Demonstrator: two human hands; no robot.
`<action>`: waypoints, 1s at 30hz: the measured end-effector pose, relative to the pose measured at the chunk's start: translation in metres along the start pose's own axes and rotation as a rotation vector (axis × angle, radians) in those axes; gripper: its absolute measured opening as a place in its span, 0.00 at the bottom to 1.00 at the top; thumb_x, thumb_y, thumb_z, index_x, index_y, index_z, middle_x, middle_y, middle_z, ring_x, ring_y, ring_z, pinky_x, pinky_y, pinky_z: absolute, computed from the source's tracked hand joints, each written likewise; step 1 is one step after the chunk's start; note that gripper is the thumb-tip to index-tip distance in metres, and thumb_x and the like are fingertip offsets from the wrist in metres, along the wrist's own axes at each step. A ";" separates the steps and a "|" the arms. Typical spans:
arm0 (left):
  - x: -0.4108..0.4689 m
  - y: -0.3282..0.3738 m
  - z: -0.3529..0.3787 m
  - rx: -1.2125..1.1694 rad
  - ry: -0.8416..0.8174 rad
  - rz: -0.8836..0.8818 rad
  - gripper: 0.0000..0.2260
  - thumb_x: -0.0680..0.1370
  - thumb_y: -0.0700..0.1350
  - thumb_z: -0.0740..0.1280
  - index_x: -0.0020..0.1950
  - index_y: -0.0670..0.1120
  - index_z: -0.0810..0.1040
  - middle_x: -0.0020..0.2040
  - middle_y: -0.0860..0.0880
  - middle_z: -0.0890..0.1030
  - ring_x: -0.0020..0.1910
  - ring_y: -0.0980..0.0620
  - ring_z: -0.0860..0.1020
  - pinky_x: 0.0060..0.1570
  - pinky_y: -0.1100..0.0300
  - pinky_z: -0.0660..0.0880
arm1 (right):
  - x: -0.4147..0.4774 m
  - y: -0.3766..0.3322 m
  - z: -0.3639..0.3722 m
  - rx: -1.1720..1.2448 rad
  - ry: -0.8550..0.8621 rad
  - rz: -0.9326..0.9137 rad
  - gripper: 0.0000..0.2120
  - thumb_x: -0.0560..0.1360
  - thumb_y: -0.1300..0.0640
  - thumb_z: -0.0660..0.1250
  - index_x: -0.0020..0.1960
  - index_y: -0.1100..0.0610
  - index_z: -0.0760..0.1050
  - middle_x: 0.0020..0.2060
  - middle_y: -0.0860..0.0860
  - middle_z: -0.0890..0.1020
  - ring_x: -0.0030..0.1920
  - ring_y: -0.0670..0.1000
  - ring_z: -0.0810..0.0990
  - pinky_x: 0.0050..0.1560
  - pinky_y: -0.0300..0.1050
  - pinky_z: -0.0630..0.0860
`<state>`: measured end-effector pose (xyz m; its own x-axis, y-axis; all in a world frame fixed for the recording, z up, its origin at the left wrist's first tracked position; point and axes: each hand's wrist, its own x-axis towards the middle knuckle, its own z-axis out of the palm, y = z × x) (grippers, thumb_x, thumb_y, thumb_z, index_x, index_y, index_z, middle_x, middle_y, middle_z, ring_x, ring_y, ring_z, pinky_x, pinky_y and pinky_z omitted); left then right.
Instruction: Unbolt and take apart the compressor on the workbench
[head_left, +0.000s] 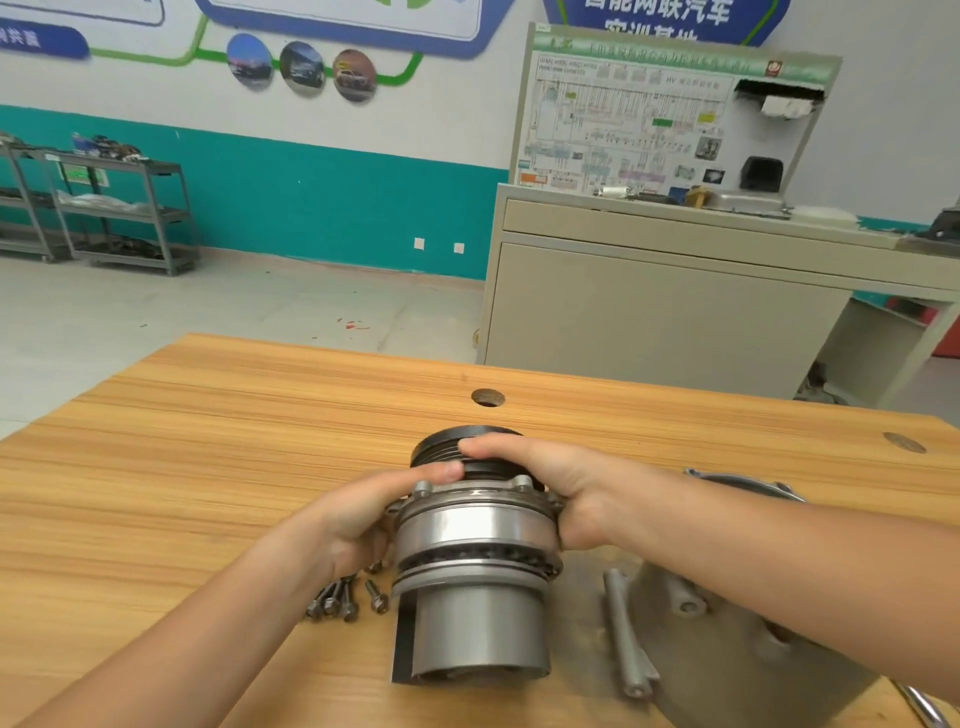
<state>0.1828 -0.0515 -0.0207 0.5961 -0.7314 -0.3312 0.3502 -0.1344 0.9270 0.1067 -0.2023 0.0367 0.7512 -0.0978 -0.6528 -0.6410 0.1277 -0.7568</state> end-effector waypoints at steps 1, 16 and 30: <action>0.001 0.000 0.002 0.006 0.017 -0.008 0.51 0.39 0.59 0.82 0.59 0.41 0.79 0.56 0.40 0.81 0.58 0.40 0.78 0.62 0.46 0.72 | 0.000 -0.001 -0.002 -0.022 0.017 0.007 0.26 0.49 0.50 0.77 0.46 0.58 0.79 0.41 0.55 0.83 0.41 0.54 0.81 0.51 0.49 0.77; 0.001 0.051 0.015 0.933 0.271 0.095 0.38 0.64 0.71 0.60 0.61 0.44 0.76 0.52 0.50 0.80 0.48 0.50 0.79 0.46 0.56 0.78 | -0.013 -0.022 -0.006 -0.444 0.277 -0.223 0.12 0.73 0.44 0.64 0.46 0.53 0.73 0.36 0.49 0.76 0.34 0.47 0.73 0.34 0.41 0.68; 0.009 0.049 0.038 1.024 0.271 0.318 0.20 0.81 0.57 0.53 0.46 0.46 0.77 0.34 0.53 0.76 0.30 0.58 0.72 0.27 0.66 0.65 | -0.022 -0.024 -0.013 -0.928 0.333 -0.367 0.26 0.78 0.38 0.52 0.66 0.55 0.69 0.65 0.54 0.71 0.61 0.52 0.68 0.58 0.46 0.59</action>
<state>0.1777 -0.0901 0.0287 0.7350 -0.6771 0.0366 -0.5361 -0.5472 0.6428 0.1035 -0.2159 0.0689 0.9328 -0.2618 -0.2476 -0.3576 -0.7569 -0.5470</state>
